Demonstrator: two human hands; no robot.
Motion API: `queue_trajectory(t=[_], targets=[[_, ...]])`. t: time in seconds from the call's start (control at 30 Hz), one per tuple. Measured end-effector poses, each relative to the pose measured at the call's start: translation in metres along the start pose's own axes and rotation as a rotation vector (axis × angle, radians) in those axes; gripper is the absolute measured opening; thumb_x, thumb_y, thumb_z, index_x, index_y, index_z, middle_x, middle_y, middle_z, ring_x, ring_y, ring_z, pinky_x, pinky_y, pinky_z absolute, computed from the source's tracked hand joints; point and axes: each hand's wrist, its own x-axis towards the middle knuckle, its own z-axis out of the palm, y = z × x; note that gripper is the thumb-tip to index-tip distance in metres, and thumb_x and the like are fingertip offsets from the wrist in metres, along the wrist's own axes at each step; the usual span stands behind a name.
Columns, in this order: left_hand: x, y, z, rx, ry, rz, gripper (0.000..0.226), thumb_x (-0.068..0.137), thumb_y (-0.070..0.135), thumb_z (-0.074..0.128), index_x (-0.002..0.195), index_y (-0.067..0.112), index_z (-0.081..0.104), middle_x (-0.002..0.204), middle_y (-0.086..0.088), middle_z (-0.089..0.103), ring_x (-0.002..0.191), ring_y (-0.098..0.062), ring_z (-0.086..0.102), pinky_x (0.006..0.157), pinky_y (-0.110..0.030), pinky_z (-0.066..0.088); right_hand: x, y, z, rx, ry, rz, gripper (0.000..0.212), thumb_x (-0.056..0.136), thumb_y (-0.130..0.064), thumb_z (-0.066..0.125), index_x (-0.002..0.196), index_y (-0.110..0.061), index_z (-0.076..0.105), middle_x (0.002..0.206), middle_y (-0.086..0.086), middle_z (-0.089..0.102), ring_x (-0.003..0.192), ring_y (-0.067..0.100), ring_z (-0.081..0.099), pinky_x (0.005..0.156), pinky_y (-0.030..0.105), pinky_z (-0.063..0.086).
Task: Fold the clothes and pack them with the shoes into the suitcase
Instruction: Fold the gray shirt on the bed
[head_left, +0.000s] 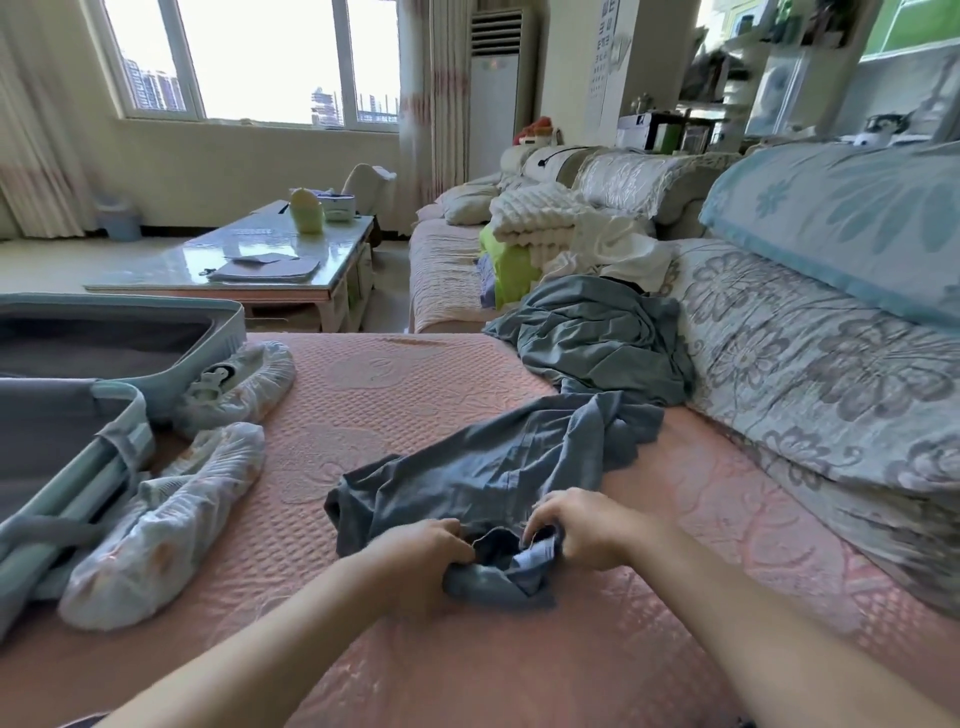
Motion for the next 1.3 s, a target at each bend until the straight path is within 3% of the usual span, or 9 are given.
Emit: queue_trajectory(t=[0.13, 0.43, 0.57, 0.63, 0.7, 0.9, 1.1, 1.2, 1.3], targets=[[-0.006, -0.025, -0.025, -0.153, 0.273, -0.112, 0.009, 0.085, 0.026, 0.061, 0.092, 0.028, 0.067, 0.096, 0.016, 0.048, 0.092, -0.01, 0.052, 0.082, -0.031, 0.047, 0.007, -0.006, -0.015, 0.163, 0.282, -0.001, 0.013, 0.082, -0.029, 0.065, 0.085, -0.021, 0.074, 0.101, -0.001, 0.066, 0.099, 0.02, 0.062, 0.088, 0.035, 0.052], [0.015, -0.091, -0.079, -0.286, 0.451, -0.728, 0.02, 0.085, 0.023, 0.049, 0.092, 0.021, 0.067, 0.094, -0.005, 0.071, 0.088, -0.029, 0.067, 0.075, -0.033, 0.053, 0.063, -0.051, -0.063, 0.528, 0.486, 0.139, 0.03, 0.095, -0.033, 0.061, 0.071, -0.015, 0.064, 0.061, 0.001, 0.069, 0.047, 0.021, 0.062, 0.041, 0.023, 0.041], [0.05, -0.114, -0.085, -0.991, 0.904, -0.655, 0.028, 0.083, 0.011, 0.048, 0.097, 0.023, 0.069, 0.091, -0.009, 0.073, 0.081, -0.032, 0.071, 0.079, -0.051, 0.059, 0.114, -0.063, -0.074, 0.803, 0.702, -0.013, 0.012, 0.095, -0.016, 0.061, 0.1, -0.022, 0.07, 0.101, 0.006, 0.076, 0.089, 0.022, 0.071, 0.083, 0.039, 0.057], [0.063, -0.12, -0.091, -1.087, 1.01, -0.554, 0.052, 0.092, 0.01, 0.057, 0.138, 0.033, 0.046, 0.119, -0.004, 0.063, 0.103, -0.024, 0.064, 0.095, -0.044, 0.053, 0.133, -0.062, -0.074, 0.859, 0.691, -0.16, 0.052, 0.094, -0.009, 0.064, 0.139, -0.031, 0.049, 0.14, -0.006, 0.057, 0.122, 0.01, 0.057, 0.103, 0.024, 0.043], [0.072, -0.127, -0.087, -1.087, 0.95, -0.434, 0.078, 0.095, 0.008, 0.06, 0.151, 0.044, 0.019, 0.133, 0.003, 0.05, 0.111, -0.018, 0.057, 0.1, -0.046, 0.05, 0.146, -0.056, -0.067, 0.796, 0.561, -0.164, 0.087, 0.093, -0.01, 0.066, 0.159, -0.035, 0.014, 0.15, -0.019, 0.033, 0.132, 0.003, 0.042, 0.107, 0.019, 0.033], [0.06, -0.137, -0.016, 0.03, 0.257, -0.539, 0.074, 0.083, 0.064, 0.057, 0.149, 0.046, 0.026, 0.157, 0.002, 0.028, 0.144, -0.024, 0.028, 0.118, -0.045, 0.024, 0.155, -0.041, -0.039, 0.353, 0.193, -0.001, 0.075, 0.09, -0.028, 0.064, 0.157, -0.029, 0.03, 0.155, -0.001, 0.043, 0.139, 0.018, 0.043, 0.11, 0.026, 0.035], [0.041, -0.144, -0.016, -0.226, 0.419, -0.526, 0.055, 0.083, 0.01, 0.053, 0.128, 0.041, 0.061, 0.126, 0.001, 0.056, 0.117, -0.026, 0.056, 0.095, -0.035, 0.047, 0.149, -0.037, -0.028, 0.059, 0.132, 0.088, 0.103, 0.075, -0.045, 0.07, 0.159, -0.034, 0.01, 0.155, 0.005, 0.041, 0.142, 0.026, 0.037, 0.116, 0.041, 0.032], [0.026, -0.136, -0.041, -0.181, 0.364, -0.557, 0.036, 0.088, 0.019, 0.059, 0.115, 0.039, 0.07, 0.119, 0.004, 0.061, 0.109, -0.024, 0.059, 0.091, -0.03, 0.048, 0.14, -0.037, -0.024, -0.01, 0.17, 0.068, 0.079, 0.081, -0.034, 0.066, 0.152, -0.032, 0.031, 0.143, 0.009, 0.054, 0.133, 0.029, 0.049, 0.108, 0.035, 0.041], [0.001, -0.137, -0.066, -0.006, 0.166, -0.706, 0.026, 0.088, 0.023, 0.059, 0.11, 0.024, 0.073, 0.107, 0.0, 0.067, 0.095, -0.023, 0.064, 0.083, -0.03, 0.052, 0.127, -0.045, -0.03, 0.135, 0.145, -0.036, 0.024, 0.078, -0.024, 0.067, 0.1, -0.031, 0.065, 0.098, -0.001, 0.071, 0.102, 0.023, 0.068, 0.084, 0.035, 0.054]])
